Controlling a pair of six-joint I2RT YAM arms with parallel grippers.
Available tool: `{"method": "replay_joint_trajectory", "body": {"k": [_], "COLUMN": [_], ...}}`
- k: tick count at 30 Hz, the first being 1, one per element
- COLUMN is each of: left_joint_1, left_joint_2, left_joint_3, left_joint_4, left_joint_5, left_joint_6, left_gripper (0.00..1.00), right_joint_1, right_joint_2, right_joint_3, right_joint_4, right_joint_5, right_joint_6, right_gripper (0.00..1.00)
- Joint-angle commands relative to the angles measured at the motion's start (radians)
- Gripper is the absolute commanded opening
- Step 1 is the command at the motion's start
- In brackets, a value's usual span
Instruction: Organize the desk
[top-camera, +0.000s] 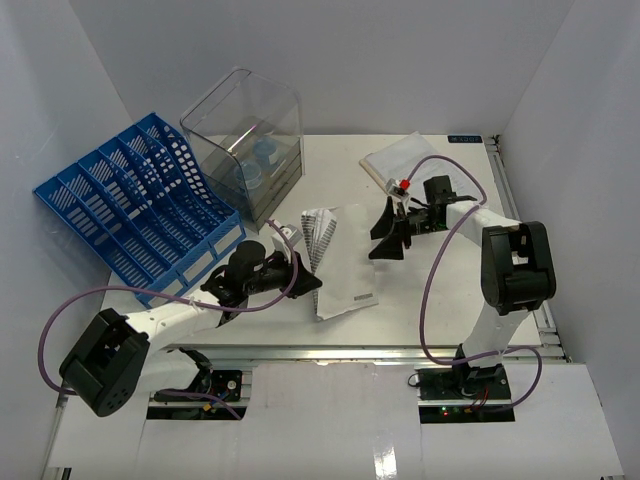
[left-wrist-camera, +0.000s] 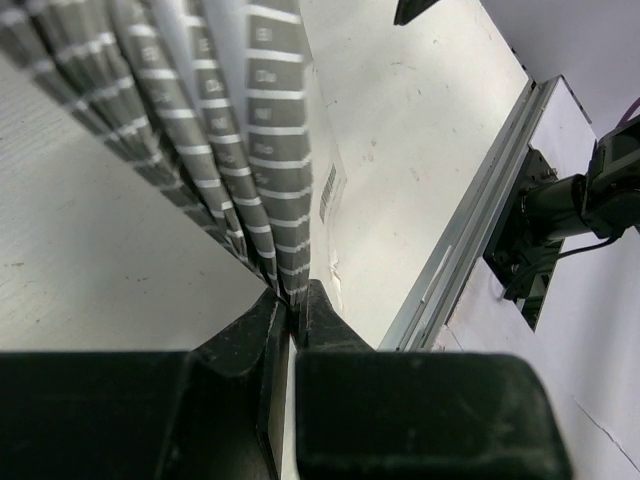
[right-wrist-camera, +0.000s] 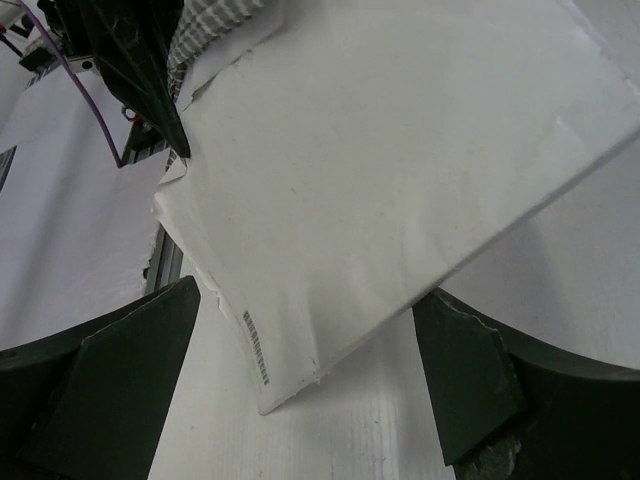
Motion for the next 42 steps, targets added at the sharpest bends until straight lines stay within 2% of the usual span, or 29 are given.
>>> {"method": "replay_joint_trajectory", "body": {"k": [1, 2, 3, 5, 7, 8, 12, 15, 17, 19, 22, 26, 27, 35, 42], "left_joint_1": [-0.006, -0.006, -0.006, -0.006, -0.006, -0.006, -0.006, -0.006, -0.006, -0.006, -0.006, -0.006, -0.006, -0.006, -0.006], "left_joint_2": [-0.032, -0.034, -0.036, -0.044, -0.048, -0.051, -0.081, -0.119, -0.139, -0.155, -0.182, -0.21, -0.214, -0.251, -0.403], "left_joint_3": [0.03, 0.032, 0.037, 0.041, 0.045, 0.046, 0.045, 0.041, 0.038, 0.033, 0.018, -0.006, -0.009, -0.06, -0.191], "left_joint_4": [0.04, 0.038, 0.036, 0.032, 0.028, 0.026, 0.027, 0.029, 0.021, 0.004, -0.007, 0.014, 0.024, 0.143, 0.281], "left_joint_5": [0.009, 0.008, 0.007, 0.003, 0.003, 0.006, 0.015, 0.014, 0.009, -0.003, -0.037, -0.084, -0.091, -0.097, -0.104], "left_joint_6": [0.024, 0.024, 0.024, 0.027, 0.029, 0.03, 0.028, 0.027, 0.028, 0.031, 0.033, 0.053, 0.066, 0.189, 0.353], "left_gripper": [0.0, 0.0, 0.0, 0.0, 0.0, 0.0, 0.0, 0.0, 0.01, 0.09, 0.43, 0.71, 0.75, 0.98, 0.98], "right_joint_1": [0.082, 0.092, 0.096, 0.101, 0.101, 0.101, 0.101, 0.101, 0.101, 0.101, 0.101, 0.101, 0.101, 0.102, 0.101], "right_joint_2": [0.031, 0.039, 0.045, 0.062, 0.074, 0.076, 0.079, 0.076, 0.054, 0.012, -0.101, -0.275, -0.308, -0.513, -0.642], "right_joint_3": [0.067, 0.075, 0.082, 0.11, 0.13, 0.133, 0.135, 0.138, 0.139, 0.141, 0.128, 0.084, 0.071, 0.027, -0.006], "right_joint_4": [-0.052, -0.054, -0.063, -0.128, -0.179, -0.201, -0.206, -0.207, -0.208, -0.208, -0.209, -0.211, -0.211, -0.211, -0.211], "right_joint_5": [-0.058, -0.068, -0.079, -0.101, -0.112, -0.106, -0.04, -0.013, -0.01, -0.003, 0.029, 0.036, 0.034, 0.087, 0.078], "right_joint_6": [-0.062, -0.064, -0.064, -0.11, -0.171, -0.18, -0.164, -0.148, -0.143, -0.145, -0.159, -0.195, -0.2, -0.264, -0.34], "right_gripper": [0.89, 0.83, 0.7, 0.37, 0.23, 0.21, 0.18, 0.1, 0.08, 0.08, 0.08, 0.08, 0.08, 0.08, 0.08]}}
